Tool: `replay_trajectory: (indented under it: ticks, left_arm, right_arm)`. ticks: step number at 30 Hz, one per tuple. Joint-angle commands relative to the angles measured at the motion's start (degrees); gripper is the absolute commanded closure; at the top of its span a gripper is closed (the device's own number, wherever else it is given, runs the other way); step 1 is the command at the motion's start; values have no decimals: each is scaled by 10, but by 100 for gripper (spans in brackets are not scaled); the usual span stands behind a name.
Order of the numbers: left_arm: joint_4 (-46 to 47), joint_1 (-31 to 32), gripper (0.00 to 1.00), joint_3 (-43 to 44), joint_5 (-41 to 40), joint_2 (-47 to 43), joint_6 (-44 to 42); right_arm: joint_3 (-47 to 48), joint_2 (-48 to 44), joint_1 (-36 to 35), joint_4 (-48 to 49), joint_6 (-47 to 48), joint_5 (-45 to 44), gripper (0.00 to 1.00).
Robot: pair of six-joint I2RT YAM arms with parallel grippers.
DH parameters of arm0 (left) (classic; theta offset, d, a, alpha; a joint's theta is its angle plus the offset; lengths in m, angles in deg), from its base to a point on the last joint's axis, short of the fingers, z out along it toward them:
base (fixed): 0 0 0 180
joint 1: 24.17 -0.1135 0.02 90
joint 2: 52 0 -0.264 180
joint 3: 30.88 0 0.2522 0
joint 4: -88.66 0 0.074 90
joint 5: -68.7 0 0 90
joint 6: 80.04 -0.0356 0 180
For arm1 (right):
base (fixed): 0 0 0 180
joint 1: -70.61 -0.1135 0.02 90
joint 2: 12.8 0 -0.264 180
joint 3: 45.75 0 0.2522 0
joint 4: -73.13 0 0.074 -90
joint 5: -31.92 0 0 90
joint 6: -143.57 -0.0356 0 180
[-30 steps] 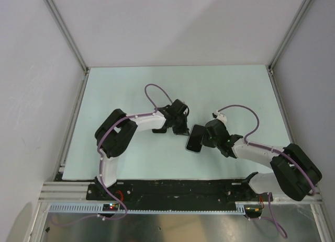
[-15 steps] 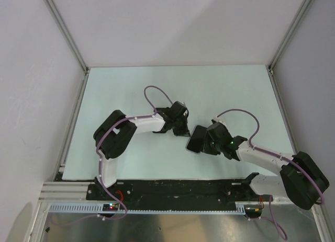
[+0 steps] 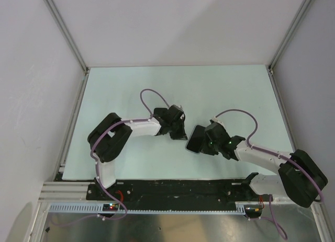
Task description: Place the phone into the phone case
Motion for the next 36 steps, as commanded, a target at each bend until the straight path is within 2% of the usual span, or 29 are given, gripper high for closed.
replay_trajectory:
  ticks: [1,19,24,28,31,36]
  left_arm:
    - [11,8,100,-20,-8,-27,7]
    - [33,11,100,-32,1,-27,17]
    - [32,7,99,-31,-4,-37,8]
    - [25,-5,98,-36,-23,-66,-2]
    - [-2,-10,96,-46,-63,-104,-6]
    - [-25,-4,94,-89,-110,-160,-2]
  right_arm:
    - [-3,35,-18,-30,-1,-16,98]
    - [12,130,-59,-42,6,-36,100]
    - [36,83,-58,-58,15,-38,99]
    - [100,15,-23,-96,48,-58,87]
    - [128,-14,43,-95,84,-53,80]
    - [157,28,174,-28,145,-5,76]
